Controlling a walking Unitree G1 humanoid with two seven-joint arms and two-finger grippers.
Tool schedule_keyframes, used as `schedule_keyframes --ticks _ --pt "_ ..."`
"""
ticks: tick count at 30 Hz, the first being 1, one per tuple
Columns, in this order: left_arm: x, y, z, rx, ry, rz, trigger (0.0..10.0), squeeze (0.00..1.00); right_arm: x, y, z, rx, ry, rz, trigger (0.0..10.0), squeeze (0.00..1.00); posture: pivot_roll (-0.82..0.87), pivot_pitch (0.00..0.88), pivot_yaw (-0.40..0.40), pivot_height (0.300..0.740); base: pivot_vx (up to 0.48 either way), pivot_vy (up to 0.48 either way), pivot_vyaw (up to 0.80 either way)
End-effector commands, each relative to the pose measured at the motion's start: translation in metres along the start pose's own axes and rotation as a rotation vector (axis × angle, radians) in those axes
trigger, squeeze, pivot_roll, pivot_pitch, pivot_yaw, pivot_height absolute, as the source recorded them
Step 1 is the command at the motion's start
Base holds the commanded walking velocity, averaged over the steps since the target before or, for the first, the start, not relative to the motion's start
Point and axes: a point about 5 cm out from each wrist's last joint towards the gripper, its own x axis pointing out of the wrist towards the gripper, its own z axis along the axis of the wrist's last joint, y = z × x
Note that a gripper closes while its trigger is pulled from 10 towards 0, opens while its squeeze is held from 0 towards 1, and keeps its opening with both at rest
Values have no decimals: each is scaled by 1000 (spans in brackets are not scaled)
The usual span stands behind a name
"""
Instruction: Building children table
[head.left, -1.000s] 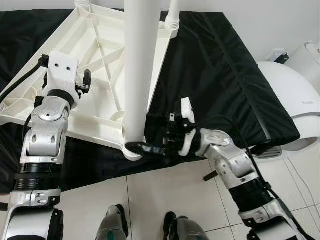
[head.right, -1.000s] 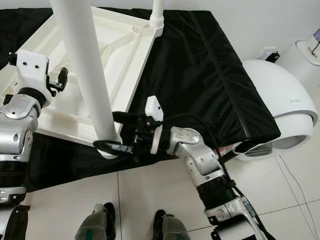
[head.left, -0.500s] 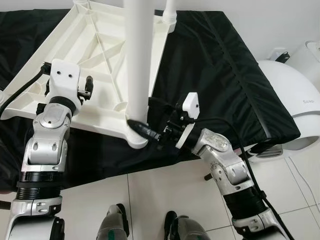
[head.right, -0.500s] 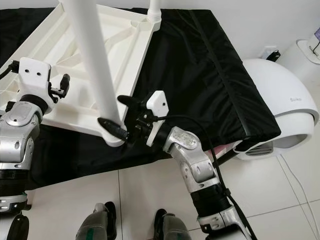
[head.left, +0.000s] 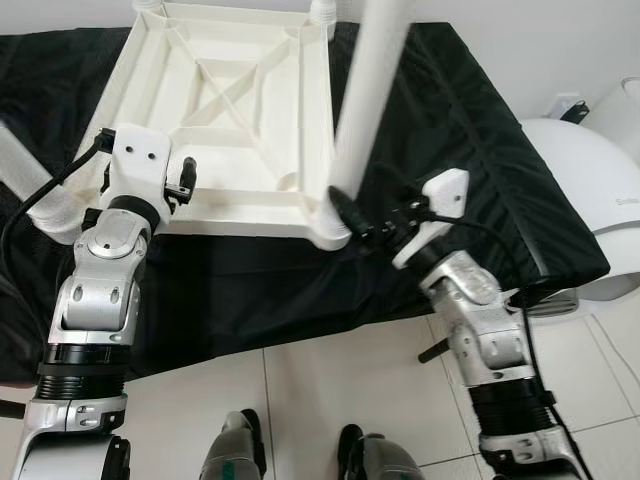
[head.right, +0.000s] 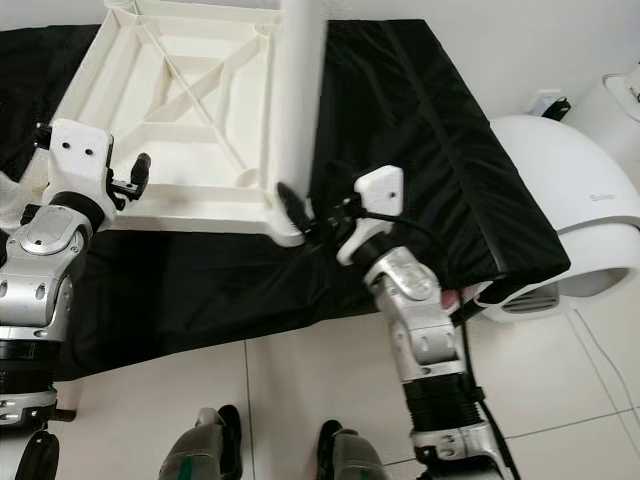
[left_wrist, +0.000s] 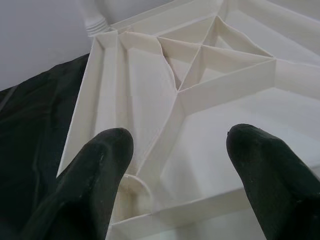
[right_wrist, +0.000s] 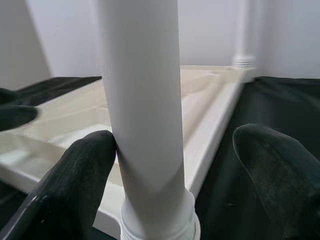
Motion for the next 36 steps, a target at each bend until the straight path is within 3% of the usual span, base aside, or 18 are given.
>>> schedule_keyframes --ticks 1,4,6,15,24,25,28,29,36 --pt "-2 -2 -8 -11 33 -27 10000 0 -6 -12 -4 -33 27 -70 10000 0 43 202 -13 740 0 0 0" --pt "-2 -3 -9 -11 32 -36 10000 0 -8 -18 -5 -52 34 -106 10000 0 41 198 -8 740 0 0 0" --pt "-4 -5 -11 5 31 -56 10000 0 -12 -34 -6 -111 60 -229 10000 0 39 192 -2 740 0 0 0" --pt "-6 -8 -19 53 36 -116 10000 0 -17 -51 -4 -162 64 -342 10000 0 31 185 5 740 0 0 0" --pt "-9 -17 -19 79 12 -214 10000 0 -14 -32 -1 -96 15 -248 10000 0 36 195 0 740 0 0 0" --pt "-9 -21 -19 74 0 -254 10000 82 -15 -27 0 -81 -9 -249 10000 0 36 196 2 740 0 0 0" --pt "-9 -22 -18 70 -1 -265 10000 82 -16 -26 1 -74 -16 -249 10000 0 36 196 2 740 0 0 0" --pt "-8 -26 -19 51 -5 -306 10000 133 -20 -22 1 -60 -28 -254 10000 0 32 197 6 740 0 0 0" --pt "-9 -29 -16 -9 -27 -334 10000 75 -31 -12 1 -52 -32 -247 10000 0 15 196 15 740 0 0 0"
